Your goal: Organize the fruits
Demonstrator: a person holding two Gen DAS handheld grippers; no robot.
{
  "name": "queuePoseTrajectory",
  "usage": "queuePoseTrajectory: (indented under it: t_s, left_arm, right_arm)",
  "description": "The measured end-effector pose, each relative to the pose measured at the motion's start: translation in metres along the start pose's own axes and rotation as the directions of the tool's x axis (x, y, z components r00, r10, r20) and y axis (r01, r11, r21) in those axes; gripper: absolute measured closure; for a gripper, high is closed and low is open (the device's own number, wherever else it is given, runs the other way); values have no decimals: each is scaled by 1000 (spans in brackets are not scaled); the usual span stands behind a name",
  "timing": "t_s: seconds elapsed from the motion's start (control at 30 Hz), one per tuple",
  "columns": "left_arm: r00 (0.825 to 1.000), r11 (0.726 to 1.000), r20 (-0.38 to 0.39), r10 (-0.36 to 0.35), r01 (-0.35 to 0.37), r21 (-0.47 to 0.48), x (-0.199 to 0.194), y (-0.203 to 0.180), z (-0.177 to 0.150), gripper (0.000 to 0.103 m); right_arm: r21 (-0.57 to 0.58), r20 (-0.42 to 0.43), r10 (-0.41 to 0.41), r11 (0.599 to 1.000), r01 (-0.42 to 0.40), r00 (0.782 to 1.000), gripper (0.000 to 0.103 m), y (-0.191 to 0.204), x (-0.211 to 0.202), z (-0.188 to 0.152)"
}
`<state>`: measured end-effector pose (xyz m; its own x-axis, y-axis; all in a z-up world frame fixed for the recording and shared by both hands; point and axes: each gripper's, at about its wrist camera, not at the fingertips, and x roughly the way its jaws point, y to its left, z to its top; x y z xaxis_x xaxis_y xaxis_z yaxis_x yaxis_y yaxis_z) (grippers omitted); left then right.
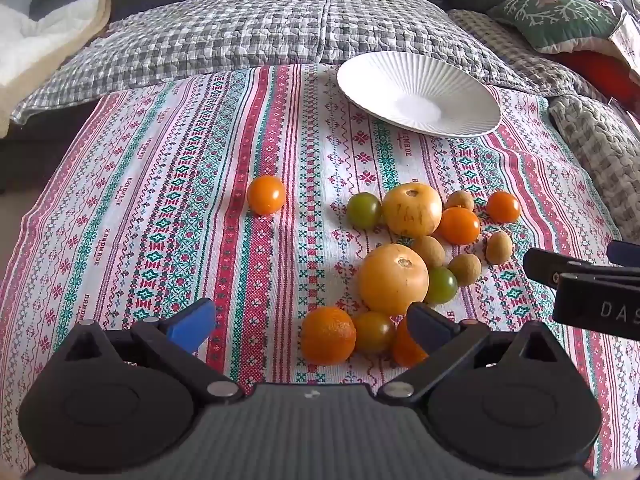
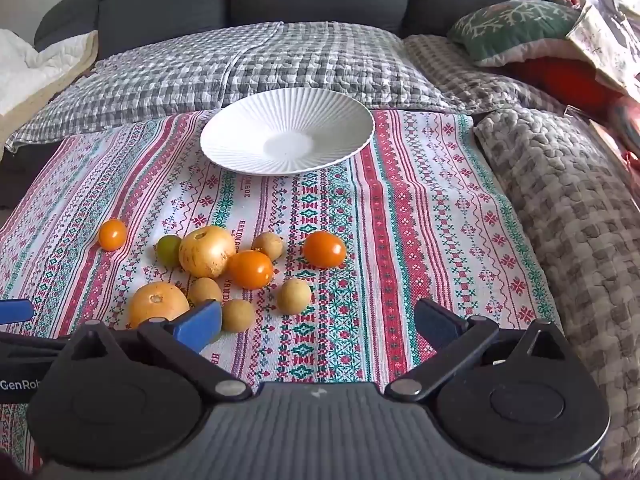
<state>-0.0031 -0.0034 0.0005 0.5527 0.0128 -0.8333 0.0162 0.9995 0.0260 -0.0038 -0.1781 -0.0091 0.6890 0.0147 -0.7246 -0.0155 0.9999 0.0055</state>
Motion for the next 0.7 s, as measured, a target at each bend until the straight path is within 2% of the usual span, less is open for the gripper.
queuePoseTrajectory:
  t_s: [0.7]
  left_arm:
    - [1000, 1000, -2, 2, -2, 12, 0, -2, 1, 9]
  right_arm:
    - [-22, -23, 2, 1000, -2, 1000, 0, 0, 2, 0]
